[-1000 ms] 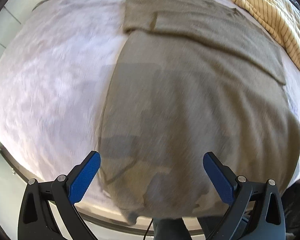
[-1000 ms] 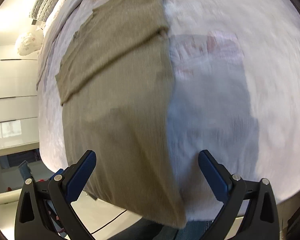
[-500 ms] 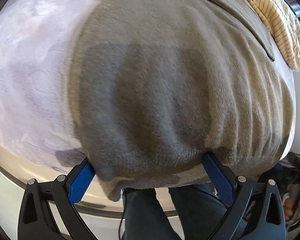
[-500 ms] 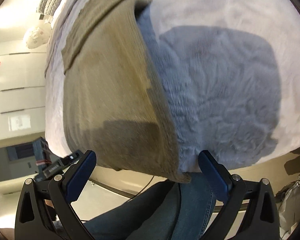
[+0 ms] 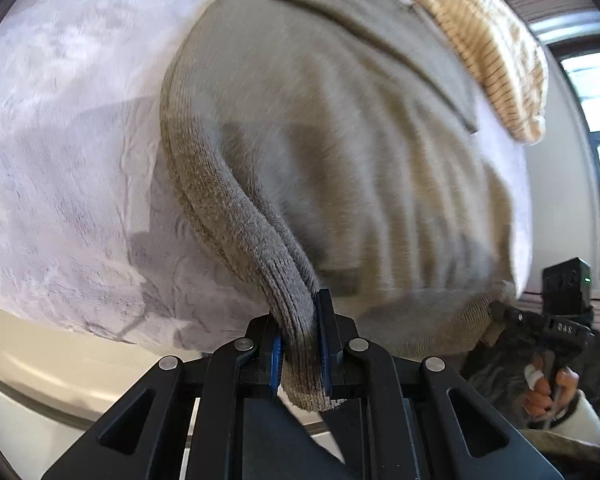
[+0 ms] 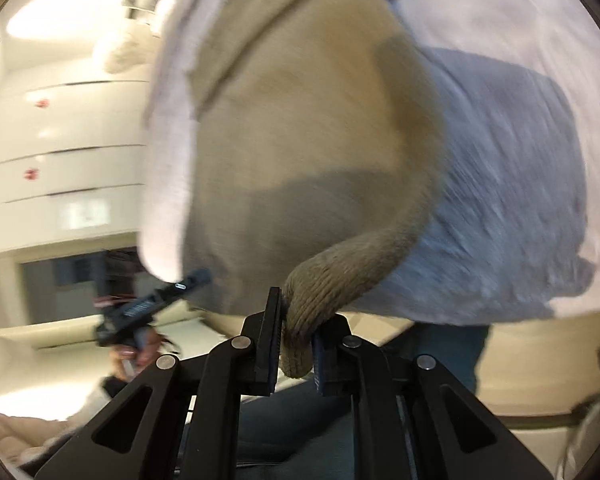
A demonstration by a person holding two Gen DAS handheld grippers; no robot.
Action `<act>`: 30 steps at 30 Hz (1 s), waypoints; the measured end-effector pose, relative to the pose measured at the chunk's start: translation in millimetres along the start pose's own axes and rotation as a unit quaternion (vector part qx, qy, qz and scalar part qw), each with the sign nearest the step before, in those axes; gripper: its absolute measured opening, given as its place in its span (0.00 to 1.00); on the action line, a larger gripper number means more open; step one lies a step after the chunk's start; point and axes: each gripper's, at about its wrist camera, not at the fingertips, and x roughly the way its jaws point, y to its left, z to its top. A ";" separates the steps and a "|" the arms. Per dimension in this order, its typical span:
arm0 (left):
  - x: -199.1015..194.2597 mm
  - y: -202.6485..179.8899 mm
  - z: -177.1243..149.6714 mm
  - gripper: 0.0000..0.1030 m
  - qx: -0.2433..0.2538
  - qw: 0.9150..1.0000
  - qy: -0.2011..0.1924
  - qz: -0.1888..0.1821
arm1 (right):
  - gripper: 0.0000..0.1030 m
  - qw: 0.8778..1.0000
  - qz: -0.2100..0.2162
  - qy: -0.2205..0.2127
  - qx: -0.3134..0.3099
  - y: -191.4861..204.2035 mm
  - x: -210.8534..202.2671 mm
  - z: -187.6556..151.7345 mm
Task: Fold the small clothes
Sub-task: 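Grasp the hem corners with both tools and lift them up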
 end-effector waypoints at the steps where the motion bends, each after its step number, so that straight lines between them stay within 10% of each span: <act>1: -6.3 -1.3 5.1 0.15 -0.001 1.000 -0.004 -0.009 | 0.14 1.000 0.015 -0.005 -0.005 7.8 -4.7 8.4; 13: -57.3 -60.1 130.8 0.15 -0.004 0.994 -0.093 -0.053 | 0.13 0.992 0.118 -0.044 -0.034 65.9 -32.7 131.0; 30: -20.1 -63.6 321.5 0.15 -0.005 0.992 -0.126 0.030 | 0.14 0.994 0.044 -0.095 0.041 46.5 2.1 322.9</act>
